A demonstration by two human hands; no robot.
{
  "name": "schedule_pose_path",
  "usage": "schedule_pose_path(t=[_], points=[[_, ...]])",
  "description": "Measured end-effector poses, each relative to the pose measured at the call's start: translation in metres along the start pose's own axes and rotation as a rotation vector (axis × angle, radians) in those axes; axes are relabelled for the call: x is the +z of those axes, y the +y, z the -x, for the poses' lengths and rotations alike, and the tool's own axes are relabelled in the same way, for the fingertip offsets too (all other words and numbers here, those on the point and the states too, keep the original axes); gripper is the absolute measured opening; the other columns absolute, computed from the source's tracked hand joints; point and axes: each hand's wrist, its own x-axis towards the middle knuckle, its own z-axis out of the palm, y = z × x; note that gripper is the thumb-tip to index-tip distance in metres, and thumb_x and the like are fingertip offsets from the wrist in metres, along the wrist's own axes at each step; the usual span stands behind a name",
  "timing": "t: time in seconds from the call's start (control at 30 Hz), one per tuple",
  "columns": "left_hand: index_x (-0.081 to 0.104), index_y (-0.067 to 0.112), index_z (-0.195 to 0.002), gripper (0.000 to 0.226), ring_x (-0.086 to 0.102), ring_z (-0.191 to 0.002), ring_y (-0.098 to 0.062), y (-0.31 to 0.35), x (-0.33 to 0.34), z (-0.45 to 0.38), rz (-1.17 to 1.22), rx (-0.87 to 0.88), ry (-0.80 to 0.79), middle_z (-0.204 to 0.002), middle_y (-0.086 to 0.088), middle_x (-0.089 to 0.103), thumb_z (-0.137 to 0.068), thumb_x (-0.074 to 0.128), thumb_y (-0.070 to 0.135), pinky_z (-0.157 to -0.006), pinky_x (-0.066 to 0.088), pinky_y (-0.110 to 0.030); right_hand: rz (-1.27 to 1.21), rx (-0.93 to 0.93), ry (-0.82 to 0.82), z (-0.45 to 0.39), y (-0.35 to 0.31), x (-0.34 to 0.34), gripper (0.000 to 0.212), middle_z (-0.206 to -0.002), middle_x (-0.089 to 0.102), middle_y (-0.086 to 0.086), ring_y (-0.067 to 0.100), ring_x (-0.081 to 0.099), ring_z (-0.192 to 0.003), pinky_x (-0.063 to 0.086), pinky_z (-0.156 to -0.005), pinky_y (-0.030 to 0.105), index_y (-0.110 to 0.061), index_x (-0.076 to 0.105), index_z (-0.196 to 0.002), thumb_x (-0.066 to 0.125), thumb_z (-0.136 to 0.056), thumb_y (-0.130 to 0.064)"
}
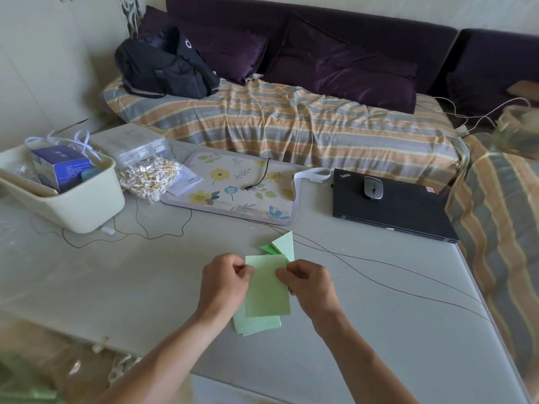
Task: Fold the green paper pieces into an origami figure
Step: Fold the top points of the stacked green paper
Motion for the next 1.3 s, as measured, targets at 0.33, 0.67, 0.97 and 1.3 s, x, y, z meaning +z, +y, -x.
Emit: schedule_pose_path(t=[0.33,0.67,0.97,1.3], points=[[0.074,0.027,-0.067,0.024,0.071,-0.063,-0.019,0.006,0.002,0.001,0.359,-0.237,0.031,-0.066,0.006,0.074,-0.085,0.070,0.011,-0.079,0.063,-0.042,-0.141,-0.154,-0.069,0.011,-0.013,-0.006,0.009,-0.076,0.068,-0.005,0.009,0.061,-0.069,0.045,-0.061,0.014,-0.011,0.068,-0.083,0.073,-0.084,-0.004],[0.067,0.026,-0.083,0.017,0.071,-0.071,-0.025,0.011,-0.001,0.005,0.289,-0.127,0.043,-0.077,0.002,0.072,-0.091,0.066,0.012,-0.066,0.055,-0.031,-0.107,-0.219,-0.215,0.014,-0.009,-0.003,0.012,-0.090,0.071,0.000,0.010,0.069,-0.092,0.054,-0.079,0.022,-0.009,0.071,-0.082,0.077,-0.081,0.001],[0.077,0.027,-0.080,0.030,0.067,-0.075,-0.013,0.011,-0.002,0.006,0.263,-0.154,-0.013,-0.079,0.007,0.072,-0.081,0.063,0.001,-0.063,0.047,-0.021,-0.197,-0.156,-0.154,0.013,-0.012,-0.005,0.011,-0.096,0.075,0.002,0.013,0.069,-0.080,0.051,-0.073,0.022,-0.014,0.068,-0.085,0.075,-0.086,-0.006],[0.071,0.009,-0.083,0.038,0.063,-0.078,-0.026,0.020,-0.002,0.005,0.349,-0.216,-0.126,-0.088,-0.011,0.073,-0.091,0.065,0.046,-0.068,0.044,-0.031,-0.091,-0.238,-0.154,0.011,-0.008,-0.002,0.011,-0.095,0.073,-0.001,0.012,0.071,-0.084,0.054,-0.077,0.026,-0.012,0.067,-0.086,0.074,-0.085,-0.004]])
